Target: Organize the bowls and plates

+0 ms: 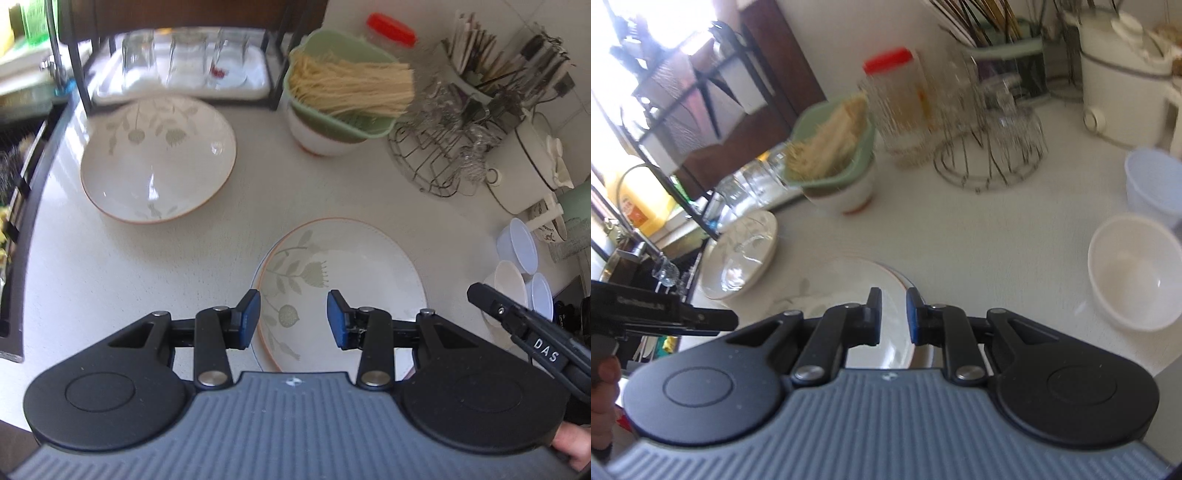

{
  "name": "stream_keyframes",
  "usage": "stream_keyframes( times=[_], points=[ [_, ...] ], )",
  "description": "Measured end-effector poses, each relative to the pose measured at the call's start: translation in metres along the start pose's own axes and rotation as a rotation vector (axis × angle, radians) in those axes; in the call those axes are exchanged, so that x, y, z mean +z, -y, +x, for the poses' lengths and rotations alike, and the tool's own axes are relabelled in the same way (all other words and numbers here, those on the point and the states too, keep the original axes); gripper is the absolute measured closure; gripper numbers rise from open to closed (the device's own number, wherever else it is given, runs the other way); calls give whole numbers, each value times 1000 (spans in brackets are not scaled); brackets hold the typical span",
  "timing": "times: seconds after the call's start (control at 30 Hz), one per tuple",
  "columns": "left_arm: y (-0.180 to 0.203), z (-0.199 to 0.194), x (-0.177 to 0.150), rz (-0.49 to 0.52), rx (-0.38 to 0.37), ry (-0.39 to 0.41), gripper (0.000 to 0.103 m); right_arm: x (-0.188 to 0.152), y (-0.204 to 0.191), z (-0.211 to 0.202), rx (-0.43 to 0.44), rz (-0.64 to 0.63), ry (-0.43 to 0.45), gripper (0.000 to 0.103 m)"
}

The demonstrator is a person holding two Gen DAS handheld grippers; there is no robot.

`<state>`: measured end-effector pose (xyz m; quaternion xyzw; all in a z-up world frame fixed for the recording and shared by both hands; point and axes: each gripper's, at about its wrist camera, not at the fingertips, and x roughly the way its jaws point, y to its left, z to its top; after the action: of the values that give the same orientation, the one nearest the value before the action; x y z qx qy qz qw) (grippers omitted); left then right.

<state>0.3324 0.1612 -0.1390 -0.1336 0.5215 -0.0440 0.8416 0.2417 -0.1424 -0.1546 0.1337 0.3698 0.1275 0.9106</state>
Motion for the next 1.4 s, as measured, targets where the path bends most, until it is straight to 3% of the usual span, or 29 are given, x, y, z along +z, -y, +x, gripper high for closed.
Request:
stream_keyframes(
  times=[0.27, 0.67, 0.8, 1.0, 1.13, 1.27, 1.4],
  points=[
    [20, -39, -8, 35, 4, 115, 59, 13, -10, -37, 54, -36, 59, 85],
    [39, -79, -32, 23, 45, 215, 58, 21, -19, -81, 109, -106, 130, 85],
    [46, -96, -48, 19, 37, 254, 54, 21, -21, -94, 135, -141, 141, 85],
    [53, -108, -70, -14, 53, 270, 54, 13, -18, -111, 116, -161, 152, 85],
    [59, -113, -88, -88, 68, 304, 54, 4, -16, -123, 115, -181, 153, 85],
    [67, -114, -99, -66, 89, 306, 53, -6, -16, -132, 98, -198, 163, 85],
    [67, -113, -103, -81, 49, 274, 47, -12, -10, -140, 93, -179, 169, 85]
  ],
)
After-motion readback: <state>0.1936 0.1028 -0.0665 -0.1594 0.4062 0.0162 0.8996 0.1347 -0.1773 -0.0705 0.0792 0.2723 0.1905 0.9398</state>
